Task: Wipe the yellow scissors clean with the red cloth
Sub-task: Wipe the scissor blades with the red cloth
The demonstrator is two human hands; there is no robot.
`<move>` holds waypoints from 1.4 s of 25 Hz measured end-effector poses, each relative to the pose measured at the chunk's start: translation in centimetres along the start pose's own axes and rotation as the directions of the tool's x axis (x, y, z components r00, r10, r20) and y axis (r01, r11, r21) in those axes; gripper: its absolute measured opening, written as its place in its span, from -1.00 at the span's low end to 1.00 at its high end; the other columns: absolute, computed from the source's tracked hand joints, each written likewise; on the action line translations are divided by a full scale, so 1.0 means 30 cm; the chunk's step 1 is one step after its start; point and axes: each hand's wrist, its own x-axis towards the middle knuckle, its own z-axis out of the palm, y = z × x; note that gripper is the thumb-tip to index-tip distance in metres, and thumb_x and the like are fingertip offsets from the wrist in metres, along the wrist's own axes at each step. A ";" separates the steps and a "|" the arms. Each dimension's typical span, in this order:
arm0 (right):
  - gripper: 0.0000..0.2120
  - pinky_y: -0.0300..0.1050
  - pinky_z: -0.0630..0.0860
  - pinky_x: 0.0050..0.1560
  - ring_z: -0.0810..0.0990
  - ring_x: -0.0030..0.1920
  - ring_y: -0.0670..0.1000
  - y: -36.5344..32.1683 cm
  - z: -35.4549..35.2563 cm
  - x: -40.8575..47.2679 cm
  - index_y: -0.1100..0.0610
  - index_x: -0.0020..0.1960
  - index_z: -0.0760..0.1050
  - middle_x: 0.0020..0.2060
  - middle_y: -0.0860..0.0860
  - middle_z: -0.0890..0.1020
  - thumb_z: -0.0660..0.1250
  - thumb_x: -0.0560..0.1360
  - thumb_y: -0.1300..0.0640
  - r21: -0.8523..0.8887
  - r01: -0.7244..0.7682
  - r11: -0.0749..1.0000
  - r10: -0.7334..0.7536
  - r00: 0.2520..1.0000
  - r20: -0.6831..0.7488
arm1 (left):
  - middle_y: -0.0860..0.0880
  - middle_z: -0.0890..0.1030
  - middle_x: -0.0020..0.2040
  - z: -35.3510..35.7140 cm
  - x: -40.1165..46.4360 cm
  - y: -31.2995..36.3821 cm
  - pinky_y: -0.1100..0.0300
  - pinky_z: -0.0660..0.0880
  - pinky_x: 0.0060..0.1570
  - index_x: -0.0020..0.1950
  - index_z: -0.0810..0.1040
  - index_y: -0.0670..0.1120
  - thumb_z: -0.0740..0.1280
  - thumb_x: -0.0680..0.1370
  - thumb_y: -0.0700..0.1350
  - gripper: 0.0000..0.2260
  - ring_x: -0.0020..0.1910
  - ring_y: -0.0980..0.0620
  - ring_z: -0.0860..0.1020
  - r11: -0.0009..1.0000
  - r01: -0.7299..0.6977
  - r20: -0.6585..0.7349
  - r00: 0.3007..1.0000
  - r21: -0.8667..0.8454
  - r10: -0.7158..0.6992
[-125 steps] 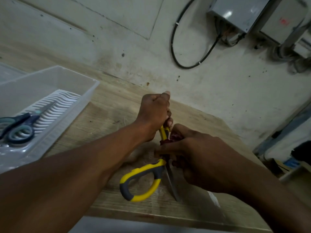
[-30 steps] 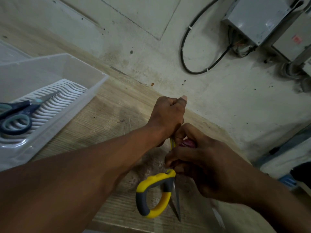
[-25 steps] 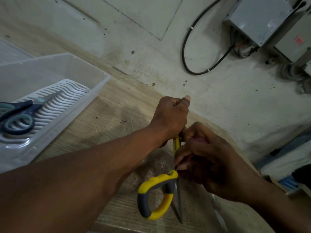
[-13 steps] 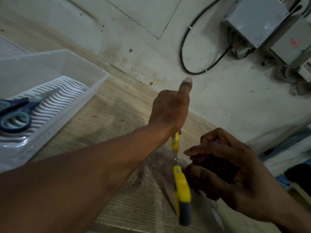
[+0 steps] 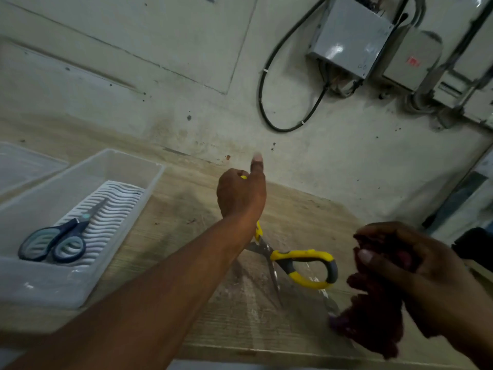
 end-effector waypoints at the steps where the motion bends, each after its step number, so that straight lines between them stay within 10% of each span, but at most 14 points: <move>1: -0.72 0.23 0.71 -0.04 0.79 -0.23 0.11 0.000 -0.023 -0.007 -0.20 -0.03 0.68 -0.13 -0.08 0.77 0.49 0.48 0.21 0.013 0.001 1.000 -0.001 0.999 -0.034 | -0.03 0.50 -0.37 0.008 0.002 -0.014 0.13 0.33 -0.29 -0.27 0.54 -0.14 0.39 0.58 0.17 -0.58 -0.32 -0.10 0.47 0.998 -0.004 0.058 0.998 -0.060 0.008; 4: -0.80 0.09 0.72 -0.22 0.79 -0.21 0.09 -0.034 -0.061 -0.017 -0.17 -0.02 0.69 -0.13 -0.04 0.76 0.44 0.46 0.12 0.053 0.067 0.996 -0.069 0.997 0.031 | 0.08 0.42 -0.55 0.020 0.005 -0.038 0.06 0.38 -0.26 -0.37 0.48 -0.06 0.51 0.52 -0.09 -0.68 -0.45 -0.04 0.38 0.974 0.092 0.221 0.974 -0.205 -0.045; 8: -0.80 -0.29 0.65 -0.23 0.76 -0.16 -0.10 -0.083 -0.002 0.051 -0.03 0.13 0.67 -0.08 -0.12 0.74 0.46 0.51 0.11 -0.124 0.292 0.948 -0.244 0.921 0.304 | 0.12 0.37 -0.55 0.030 -0.015 -0.021 0.11 0.33 -0.35 -0.25 0.48 -0.05 0.52 0.52 0.05 -0.69 -0.51 0.04 0.31 0.960 0.032 0.273 0.961 -0.279 0.047; 11: -0.75 -0.19 0.68 -0.07 0.74 -0.08 -0.16 -0.073 0.085 0.123 -0.02 0.15 0.64 -0.06 -0.15 0.74 0.52 0.49 0.08 -0.219 0.433 0.874 -0.352 0.877 0.328 | 0.12 0.38 -0.51 0.009 -0.022 -0.004 0.18 0.34 -0.49 -0.05 0.46 -0.05 0.47 0.49 0.26 -0.58 -0.56 0.09 0.31 0.956 0.039 0.336 0.940 -0.290 0.064; 15: -0.82 -0.09 0.69 -0.07 0.74 -0.11 -0.14 -0.051 0.178 0.171 0.00 0.09 0.69 -0.11 -0.14 0.75 0.55 0.49 0.10 -0.171 0.487 0.856 -0.402 0.837 0.371 | 0.06 0.26 -0.53 -0.006 -0.044 -0.002 0.21 0.31 -0.55 -0.30 0.27 -0.06 0.29 0.57 0.34 -0.47 -0.61 0.07 0.26 0.959 -0.016 0.345 0.931 -0.283 0.117; 24: -0.97 -0.24 0.57 -0.36 0.72 -0.35 -0.03 0.041 0.229 0.107 0.15 -0.08 0.72 -0.25 0.03 0.74 0.53 0.52 0.25 0.062 0.411 0.909 -0.396 0.810 0.433 | 0.02 0.17 -0.49 0.009 -0.015 -0.047 0.28 0.23 -0.61 -0.44 0.23 0.03 0.17 0.71 0.15 -0.47 -0.62 0.10 0.15 0.927 0.022 0.352 0.928 -0.374 0.120; 35: -0.77 0.02 0.58 -0.30 0.69 -0.24 -0.01 0.104 0.306 0.080 -0.04 0.20 0.72 0.00 -0.09 0.63 0.45 0.57 0.15 0.007 0.624 0.781 -0.600 0.747 0.287 | 0.04 0.13 -0.48 -0.012 -0.017 -0.057 0.25 0.19 -0.51 -0.39 0.19 0.00 0.20 0.69 0.18 -0.49 -0.54 0.06 0.13 0.886 0.134 0.451 0.888 -0.444 0.092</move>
